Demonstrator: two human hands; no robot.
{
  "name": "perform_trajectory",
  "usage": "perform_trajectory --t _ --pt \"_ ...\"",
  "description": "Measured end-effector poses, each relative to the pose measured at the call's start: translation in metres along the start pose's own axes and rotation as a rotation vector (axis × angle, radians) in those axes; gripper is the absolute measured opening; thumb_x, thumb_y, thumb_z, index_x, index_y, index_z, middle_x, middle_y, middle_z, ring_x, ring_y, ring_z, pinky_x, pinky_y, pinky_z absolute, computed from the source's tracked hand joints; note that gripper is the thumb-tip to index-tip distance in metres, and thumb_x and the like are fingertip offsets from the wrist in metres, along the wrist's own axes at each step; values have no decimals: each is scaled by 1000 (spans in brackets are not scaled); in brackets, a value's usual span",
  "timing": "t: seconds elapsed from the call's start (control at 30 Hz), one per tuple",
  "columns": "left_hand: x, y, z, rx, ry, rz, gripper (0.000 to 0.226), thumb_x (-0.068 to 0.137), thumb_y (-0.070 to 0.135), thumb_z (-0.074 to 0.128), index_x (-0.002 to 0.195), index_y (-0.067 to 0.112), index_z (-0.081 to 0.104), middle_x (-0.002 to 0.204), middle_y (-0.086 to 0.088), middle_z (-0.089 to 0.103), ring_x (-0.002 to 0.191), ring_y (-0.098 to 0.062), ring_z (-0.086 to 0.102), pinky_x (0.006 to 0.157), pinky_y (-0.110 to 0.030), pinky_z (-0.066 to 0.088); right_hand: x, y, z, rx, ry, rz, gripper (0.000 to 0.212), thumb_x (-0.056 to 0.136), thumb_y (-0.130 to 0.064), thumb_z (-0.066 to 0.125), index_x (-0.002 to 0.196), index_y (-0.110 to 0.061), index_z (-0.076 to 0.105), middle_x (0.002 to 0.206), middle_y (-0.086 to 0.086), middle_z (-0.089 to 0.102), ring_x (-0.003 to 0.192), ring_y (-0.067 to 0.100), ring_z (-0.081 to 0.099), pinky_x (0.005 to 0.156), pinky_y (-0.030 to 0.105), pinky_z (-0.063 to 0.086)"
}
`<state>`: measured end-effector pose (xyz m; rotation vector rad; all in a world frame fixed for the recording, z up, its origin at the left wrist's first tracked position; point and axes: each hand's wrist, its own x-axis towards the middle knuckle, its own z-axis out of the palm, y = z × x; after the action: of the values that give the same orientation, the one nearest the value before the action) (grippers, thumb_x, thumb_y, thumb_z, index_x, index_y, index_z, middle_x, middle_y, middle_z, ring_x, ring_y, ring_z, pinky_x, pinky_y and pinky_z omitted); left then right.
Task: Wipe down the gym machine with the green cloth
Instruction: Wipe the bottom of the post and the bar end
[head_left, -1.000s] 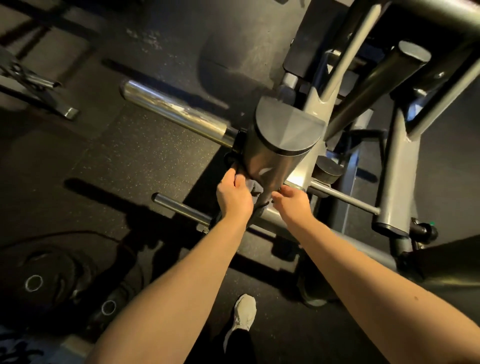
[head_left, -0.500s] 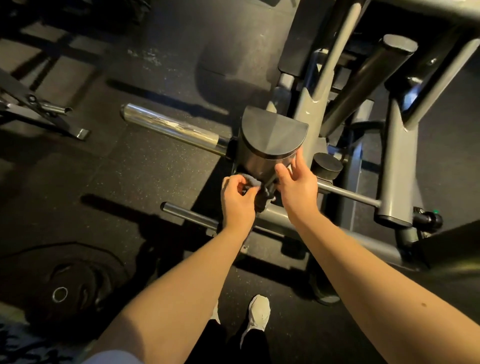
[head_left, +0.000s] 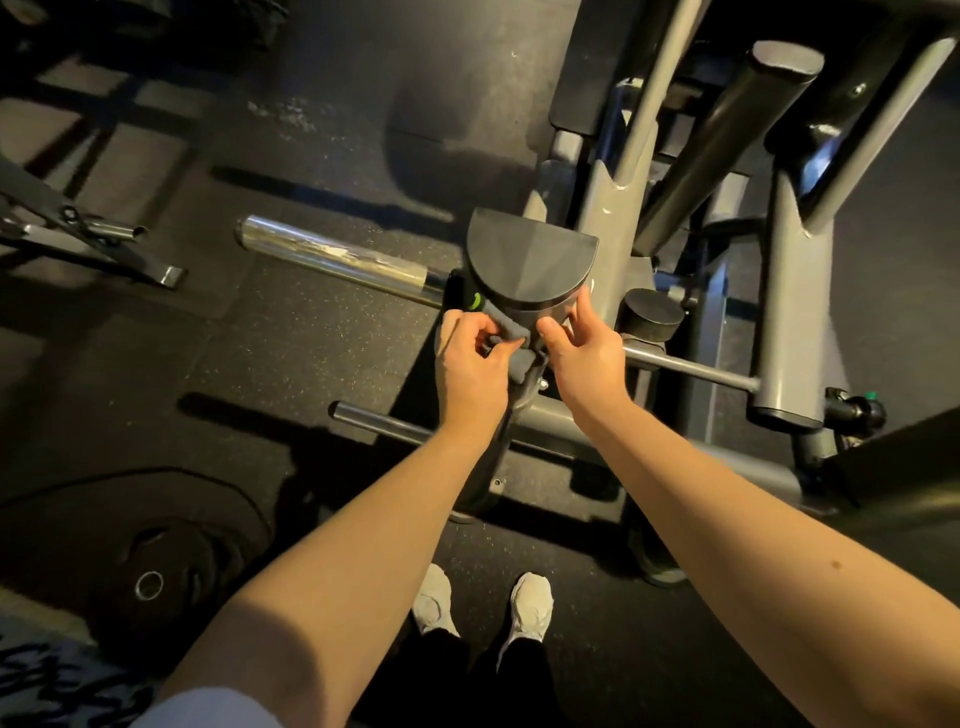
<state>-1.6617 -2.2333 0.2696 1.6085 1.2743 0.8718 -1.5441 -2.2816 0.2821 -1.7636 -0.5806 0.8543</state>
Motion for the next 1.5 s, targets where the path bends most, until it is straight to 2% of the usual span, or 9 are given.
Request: perform_trajectory --t 0.17,0.33,0.6,0.7,0.83,0.97,1.23,1.4,1.5 --pt "-16 -61 11 94 -79 -145 24 91 6 67 84 27 57 100 10 51 89 -9 60 82 -26 55 6 10 1 -1 28 34 66 99 -21 66 156 -33 35 117 -35 64 122 4 61 109 42 50" --pt "-15 -38 11 74 -61 -209 20 92 8 70 85 17 54 97 13 48 84 0 57 71 -7 45 1 4 1 62 43 118 66 98 -16 67 156 -27 38 129 -22 61 131 13 57 110 45 48" --pt "0 8 2 -15 7 -27 21 89 11 75 86 18 56 97 12 50 87 6 56 78 -5 46 -4 -10 -2 10 34 101 55 99 -14 65 149 -29 50 98 -35 67 91 -18 62 87 14 52" --pt "-15 -34 13 131 -29 -117 17 93 6 68 83 16 57 92 8 53 80 7 56 77 -16 46 -5 -5 2 33 54 100 64 98 -18 67 155 -27 40 131 -16 66 119 1 62 106 33 51" --pt "-23 -73 30 112 46 -219 8 87 15 55 93 9 57 93 -13 58 90 -21 63 93 -40 54 -1 9 6 26 75 76 67 96 -19 70 155 -27 39 131 -14 67 126 12 61 107 43 51" --pt "-19 -39 23 160 12 -140 20 89 6 70 82 17 55 98 5 53 85 2 60 78 -7 49 0 8 4 25 85 89 67 95 -21 71 154 -25 41 135 -8 66 126 12 62 105 43 53" --pt "-8 -45 27 392 14 170 19 89 11 68 88 18 50 109 -3 47 100 -20 53 79 -26 53 3 9 2 43 75 92 66 94 -23 72 153 -25 44 137 -7 65 128 13 60 105 45 53" --pt "-29 -83 34 -26 29 -179 9 91 13 51 95 17 44 103 -16 51 91 -29 58 68 -30 56 7 23 3 18 83 48 65 93 -28 73 152 -28 46 132 -11 68 125 10 62 104 43 54" --pt "-29 -85 32 107 46 -109 13 90 14 56 94 14 43 99 -9 52 88 -24 57 69 -30 56 5 25 5 20 86 41 66 95 -28 71 154 -28 43 136 -9 66 127 11 61 106 43 53"
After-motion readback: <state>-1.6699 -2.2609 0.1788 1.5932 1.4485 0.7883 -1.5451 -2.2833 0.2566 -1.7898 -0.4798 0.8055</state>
